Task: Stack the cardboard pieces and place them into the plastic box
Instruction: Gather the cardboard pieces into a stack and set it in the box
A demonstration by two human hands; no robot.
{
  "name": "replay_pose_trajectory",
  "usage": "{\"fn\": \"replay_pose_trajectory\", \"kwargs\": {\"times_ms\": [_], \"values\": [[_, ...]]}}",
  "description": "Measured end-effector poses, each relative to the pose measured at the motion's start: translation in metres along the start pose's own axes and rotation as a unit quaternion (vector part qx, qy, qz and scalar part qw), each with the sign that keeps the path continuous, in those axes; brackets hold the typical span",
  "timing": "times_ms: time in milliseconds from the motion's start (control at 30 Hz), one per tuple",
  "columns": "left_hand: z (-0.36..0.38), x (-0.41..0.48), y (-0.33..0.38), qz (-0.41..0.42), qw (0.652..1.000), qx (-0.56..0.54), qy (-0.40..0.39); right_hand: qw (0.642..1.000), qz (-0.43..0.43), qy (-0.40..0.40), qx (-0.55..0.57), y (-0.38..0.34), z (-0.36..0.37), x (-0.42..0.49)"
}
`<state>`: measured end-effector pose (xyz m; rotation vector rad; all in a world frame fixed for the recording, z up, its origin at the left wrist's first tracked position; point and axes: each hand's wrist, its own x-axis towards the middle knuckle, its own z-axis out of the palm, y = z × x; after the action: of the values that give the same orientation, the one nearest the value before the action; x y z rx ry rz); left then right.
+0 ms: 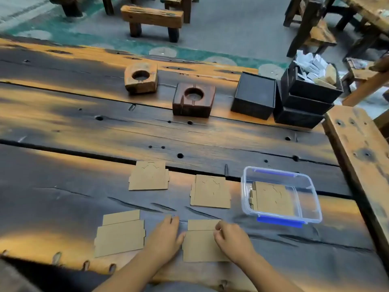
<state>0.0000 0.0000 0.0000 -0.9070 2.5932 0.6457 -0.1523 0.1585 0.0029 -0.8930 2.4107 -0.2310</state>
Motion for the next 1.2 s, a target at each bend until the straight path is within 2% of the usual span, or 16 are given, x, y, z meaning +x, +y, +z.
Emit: {"fn": "replay_pose_trajectory", "kwargs": {"times_ms": [233, 600, 900, 1067, 1200], "values": [[0.013, 0.000, 0.010, -0.037, 0.998, -0.010, -0.041, 1.000, 0.019, 0.002, 0.020, 0.015, 0.008, 0.004], [0.035, 0.007, 0.010, -0.094, 0.985, -0.129, -0.067, 0.989, 0.107, -0.055, 0.083, 0.020, 0.019, 0.008], [0.041, 0.024, 0.021, -0.153, 0.959, -0.227, -0.068, 0.968, 0.174, -0.052, 0.174, 0.019, 0.027, 0.014], [0.046, 0.029, 0.019, -0.197, 0.931, -0.299, -0.076, 0.955, 0.194, -0.056, 0.219, 0.018, 0.032, 0.019], [0.045, 0.031, 0.014, -0.214, 0.921, -0.318, -0.071, 0.946, 0.211, -0.071, 0.236, 0.019, 0.035, 0.021]]}}
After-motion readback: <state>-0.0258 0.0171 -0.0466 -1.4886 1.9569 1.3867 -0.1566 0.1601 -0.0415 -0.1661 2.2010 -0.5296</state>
